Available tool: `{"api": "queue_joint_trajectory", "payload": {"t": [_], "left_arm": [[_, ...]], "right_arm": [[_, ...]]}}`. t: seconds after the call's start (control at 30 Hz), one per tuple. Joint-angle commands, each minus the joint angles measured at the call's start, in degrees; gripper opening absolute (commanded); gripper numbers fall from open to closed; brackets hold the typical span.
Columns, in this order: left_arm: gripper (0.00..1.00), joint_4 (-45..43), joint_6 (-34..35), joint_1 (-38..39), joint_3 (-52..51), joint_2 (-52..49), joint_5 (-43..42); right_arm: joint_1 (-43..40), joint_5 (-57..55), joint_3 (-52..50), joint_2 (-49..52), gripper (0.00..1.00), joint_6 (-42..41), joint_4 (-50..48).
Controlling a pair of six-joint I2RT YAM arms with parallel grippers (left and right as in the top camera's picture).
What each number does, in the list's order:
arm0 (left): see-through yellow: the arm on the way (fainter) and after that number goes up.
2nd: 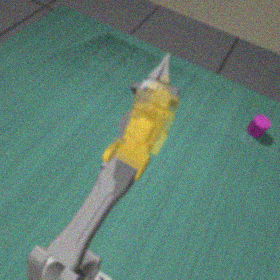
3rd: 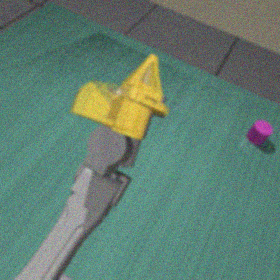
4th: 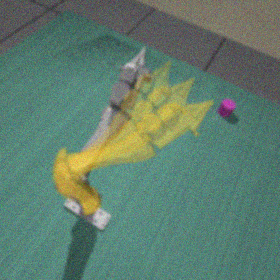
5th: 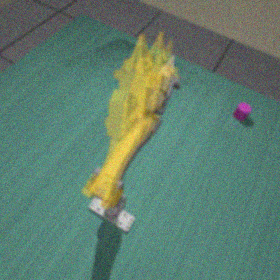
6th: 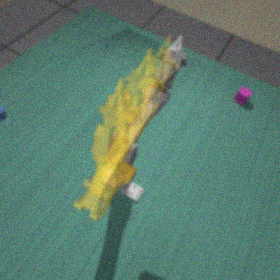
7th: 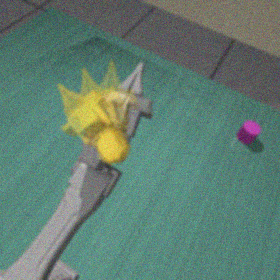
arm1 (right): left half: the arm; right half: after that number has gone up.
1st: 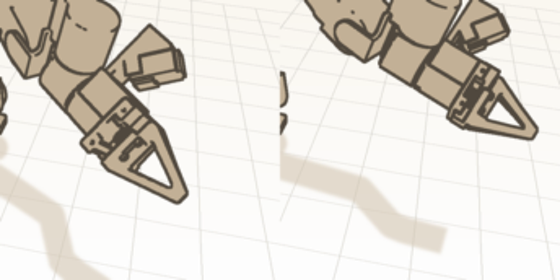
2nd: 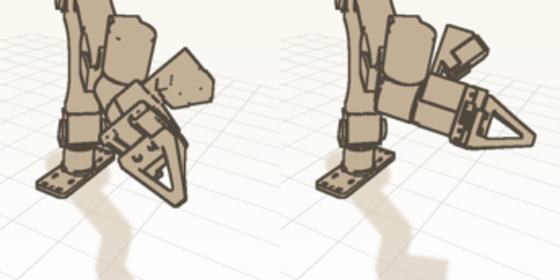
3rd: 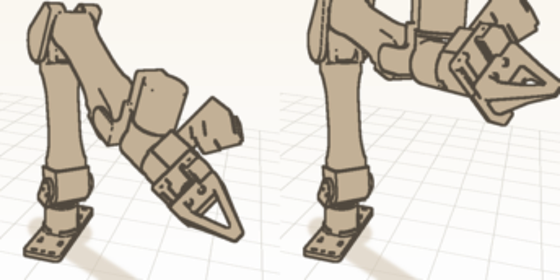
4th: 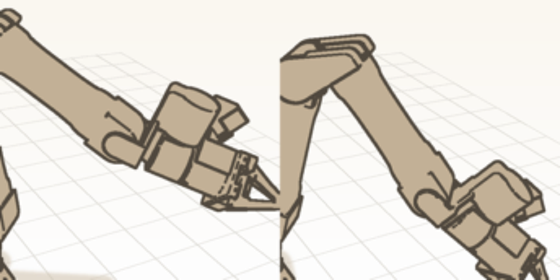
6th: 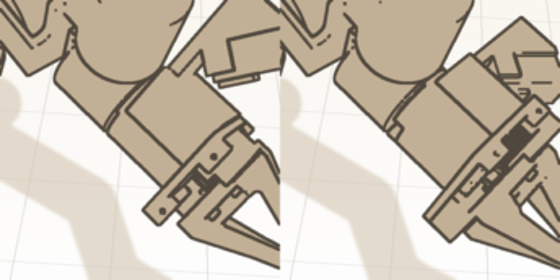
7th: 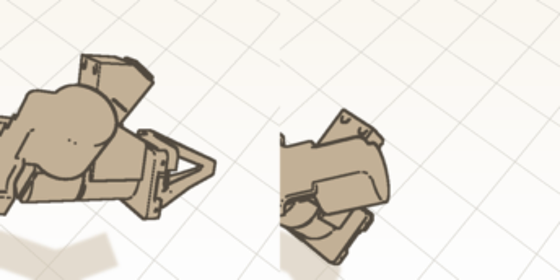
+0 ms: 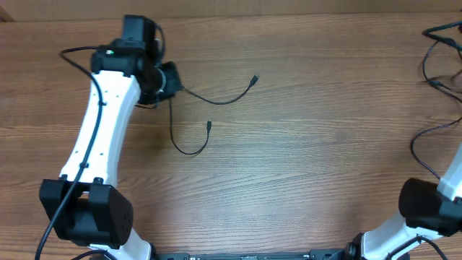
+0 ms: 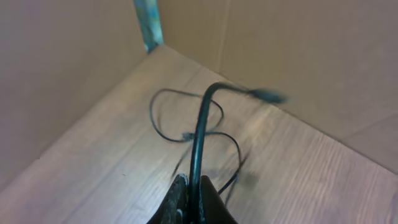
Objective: Untangle cables
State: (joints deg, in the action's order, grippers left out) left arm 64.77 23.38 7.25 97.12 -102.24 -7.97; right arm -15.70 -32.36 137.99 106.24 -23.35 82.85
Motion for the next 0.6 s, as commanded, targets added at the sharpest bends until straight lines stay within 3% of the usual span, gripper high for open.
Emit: {"api": "queue_joint_trajectory", "payload": {"t": [0.0, 0.27, 0.57], "left_arm": [[0.04, 0.3, -1.6, 2.1, 0.6, 0.3, -0.5], [0.04, 0.7, -2.2, 3.8, 0.6, 0.3, -0.5], [0.04, 1.2, -2.2, 3.9, 0.5, 0.3, -0.5]], "right_arm": [[-2.9, -0.6, -3.5, 2.4, 0.04, -0.7, 0.0], [-10.1, 8.2, -9.4, 5.7, 0.04, -0.7, -1.5], [-16.4, 25.3, -3.9, 3.8, 0.04, 1.1, -11.9]]}}
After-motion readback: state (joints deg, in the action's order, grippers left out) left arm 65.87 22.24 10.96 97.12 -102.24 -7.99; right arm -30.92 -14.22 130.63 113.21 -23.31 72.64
